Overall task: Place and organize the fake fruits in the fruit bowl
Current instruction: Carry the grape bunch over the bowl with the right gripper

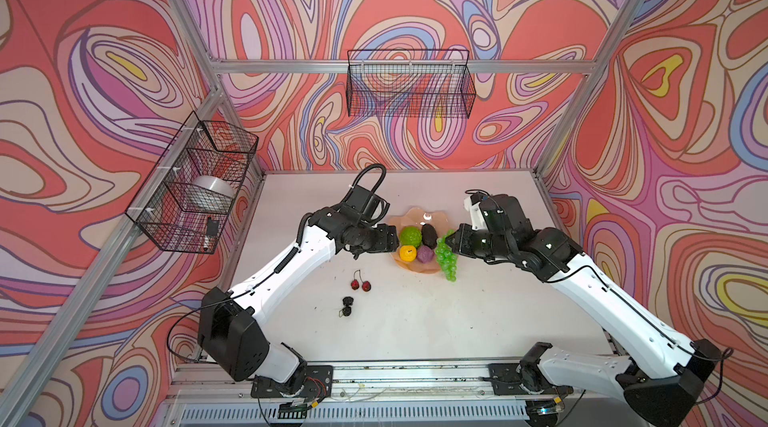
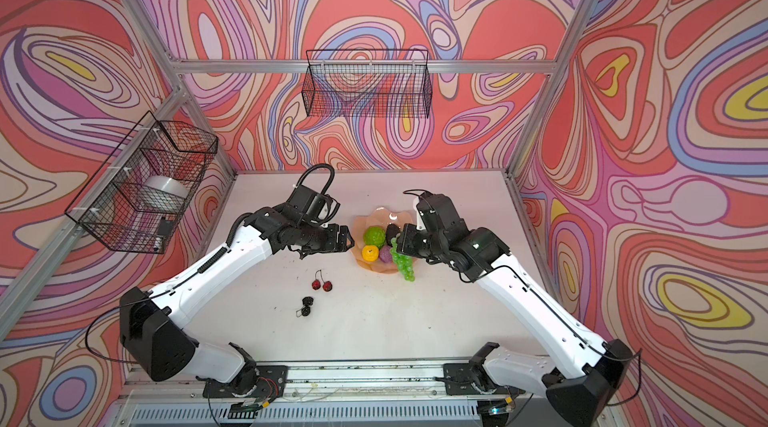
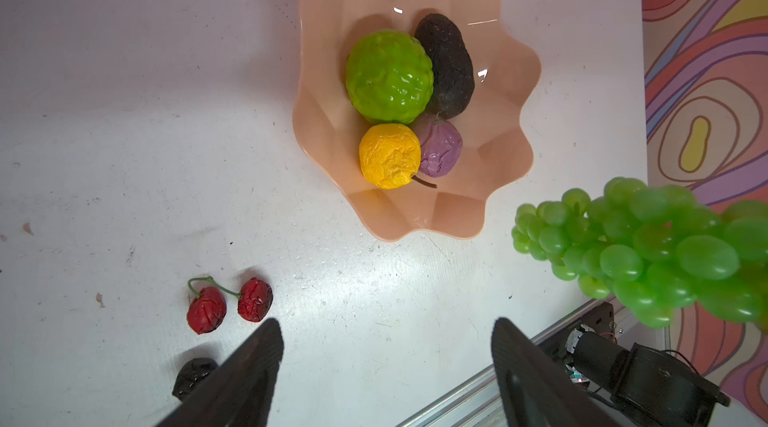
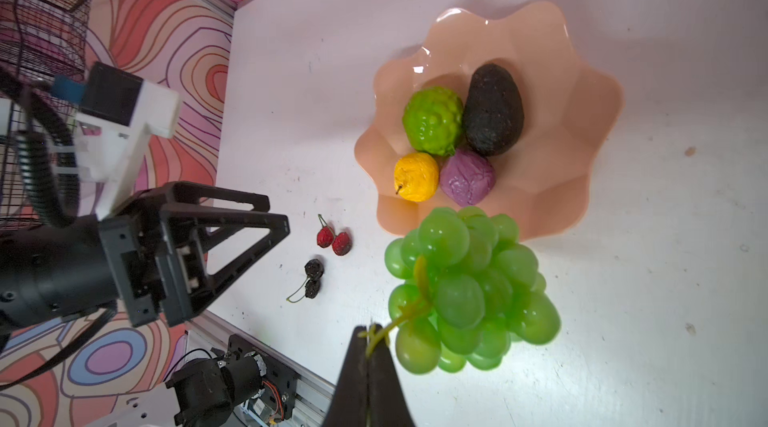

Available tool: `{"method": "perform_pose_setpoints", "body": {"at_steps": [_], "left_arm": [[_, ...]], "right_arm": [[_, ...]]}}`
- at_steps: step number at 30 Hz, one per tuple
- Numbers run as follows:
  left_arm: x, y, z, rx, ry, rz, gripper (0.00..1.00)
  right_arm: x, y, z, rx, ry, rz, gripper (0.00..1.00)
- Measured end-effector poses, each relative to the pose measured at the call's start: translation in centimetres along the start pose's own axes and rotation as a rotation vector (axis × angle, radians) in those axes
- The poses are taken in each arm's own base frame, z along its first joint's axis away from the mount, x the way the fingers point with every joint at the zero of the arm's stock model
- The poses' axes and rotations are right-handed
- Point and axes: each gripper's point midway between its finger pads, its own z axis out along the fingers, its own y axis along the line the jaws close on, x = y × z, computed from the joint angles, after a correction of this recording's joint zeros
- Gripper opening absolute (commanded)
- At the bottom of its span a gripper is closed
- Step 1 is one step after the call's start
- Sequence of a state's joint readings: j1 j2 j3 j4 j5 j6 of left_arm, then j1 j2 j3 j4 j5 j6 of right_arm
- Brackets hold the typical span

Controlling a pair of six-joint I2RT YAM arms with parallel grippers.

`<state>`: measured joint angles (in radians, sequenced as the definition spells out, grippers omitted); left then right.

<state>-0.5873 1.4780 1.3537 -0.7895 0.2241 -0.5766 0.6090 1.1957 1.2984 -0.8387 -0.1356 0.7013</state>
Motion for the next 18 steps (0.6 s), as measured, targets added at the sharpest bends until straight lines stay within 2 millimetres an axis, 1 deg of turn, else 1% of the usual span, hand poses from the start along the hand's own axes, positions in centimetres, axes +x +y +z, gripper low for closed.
{"method": "perform_pose_setpoints", "body": {"at_steps": [4,7,13,18], "left_arm": [[-0.1,0.1,0.0,-0.004,-0.004,0.0,0.82],[-0.1,0.1,0.0,-0.006,-0.004,-0.001,0.82],[-0.2,0.1,-0.4,-0.007,-0.018,0.001,0.83],[-0.3,-0.1,-0.9,-0.001,-0.03,0.004,0.82]], "right_arm": [[-1.5,1.6,0.4,-0.025,-0.001,-0.04,0.0],[-2.1,2.4,1.4,-0.042,0.002,-0.058,0.0],[-1.9,2.6,4.0,-0.055,0.046,-0.062,0.0],[-2.0,3.0,5.3,-0.076,0.055,-0.062,0.0]]}}
